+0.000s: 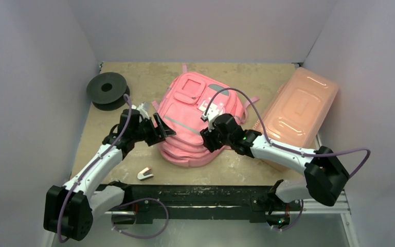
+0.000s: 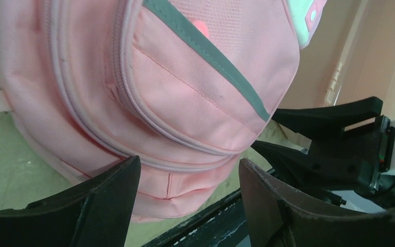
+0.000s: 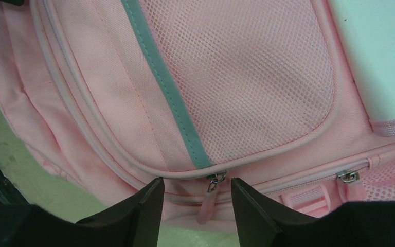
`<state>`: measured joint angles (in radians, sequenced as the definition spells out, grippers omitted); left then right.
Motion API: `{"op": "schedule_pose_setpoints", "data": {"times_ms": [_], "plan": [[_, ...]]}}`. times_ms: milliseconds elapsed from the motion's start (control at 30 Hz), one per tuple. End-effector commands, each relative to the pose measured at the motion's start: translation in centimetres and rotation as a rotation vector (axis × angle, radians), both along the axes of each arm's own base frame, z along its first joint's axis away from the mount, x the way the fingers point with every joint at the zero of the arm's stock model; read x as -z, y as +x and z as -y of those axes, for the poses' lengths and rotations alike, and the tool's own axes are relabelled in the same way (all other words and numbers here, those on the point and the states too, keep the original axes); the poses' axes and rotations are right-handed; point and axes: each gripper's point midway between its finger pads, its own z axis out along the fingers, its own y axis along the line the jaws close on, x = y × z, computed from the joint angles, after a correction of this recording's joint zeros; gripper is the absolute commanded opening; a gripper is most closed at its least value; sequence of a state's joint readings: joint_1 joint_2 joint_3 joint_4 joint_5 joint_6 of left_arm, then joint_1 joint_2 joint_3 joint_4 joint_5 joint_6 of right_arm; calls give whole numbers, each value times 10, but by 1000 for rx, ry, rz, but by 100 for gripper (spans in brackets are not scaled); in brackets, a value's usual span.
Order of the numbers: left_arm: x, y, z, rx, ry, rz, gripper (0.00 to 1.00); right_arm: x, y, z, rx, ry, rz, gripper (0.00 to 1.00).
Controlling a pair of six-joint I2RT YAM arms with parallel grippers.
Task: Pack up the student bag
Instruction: Unzip the student bag at the center of the board.
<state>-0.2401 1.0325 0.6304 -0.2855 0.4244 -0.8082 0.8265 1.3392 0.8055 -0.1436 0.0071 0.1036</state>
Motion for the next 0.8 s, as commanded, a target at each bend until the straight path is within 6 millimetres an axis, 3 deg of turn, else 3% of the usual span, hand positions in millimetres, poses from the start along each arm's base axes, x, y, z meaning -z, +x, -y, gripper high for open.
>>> {"op": "schedule_pose_setpoints", "data": {"times_ms": [0,33,133,200,333,433,500,600,767], "plan": [[-2,-5,23,43,-70,32,68,4,7,-1,21,-1,34,51],[2,-8,26,45,-79,24,66,7,9,1,37,-3,34,45],[13,-15,28,26,-95,22,63,9,2,-9,26,17,-1,13],[14,-16,27,8,-102,39,63,5,-11,-22,9,58,-49,1],[1,-22,33,29,-141,174,64,-33,-56,-67,-131,311,-223,0],[-14,-31,44,78,-142,301,66,-55,-64,-76,-64,469,-316,7],[-17,-34,46,50,-94,362,66,-53,-56,-75,56,499,-373,4],[-21,-43,54,51,-52,456,66,-47,-49,-76,183,526,-480,8],[-15,-52,72,97,102,540,58,-40,-54,-88,226,585,-618,8]]}}
